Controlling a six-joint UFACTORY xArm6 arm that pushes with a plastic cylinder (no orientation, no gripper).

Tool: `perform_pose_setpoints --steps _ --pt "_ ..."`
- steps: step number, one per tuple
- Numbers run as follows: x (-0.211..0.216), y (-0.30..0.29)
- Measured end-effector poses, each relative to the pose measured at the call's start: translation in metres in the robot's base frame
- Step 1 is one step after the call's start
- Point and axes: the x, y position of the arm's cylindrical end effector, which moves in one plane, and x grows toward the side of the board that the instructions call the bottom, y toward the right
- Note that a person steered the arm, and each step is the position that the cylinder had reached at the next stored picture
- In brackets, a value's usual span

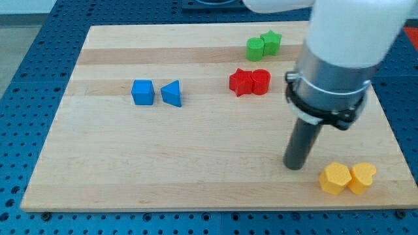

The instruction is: Place your arm towards the bottom center of the board

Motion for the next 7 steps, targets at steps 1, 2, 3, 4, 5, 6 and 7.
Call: perform_pose_setpoints --steps 1,2,3,4,5,6,7 --pt "0.000 -0.028" --pt "0.000 -0.059" --pt "0.000 -0.066" --pt "-0.003 -0.071" --pt "-0.005 -0.101" --pt "-0.005 -0.101" --pt "-0.007 -0.104"
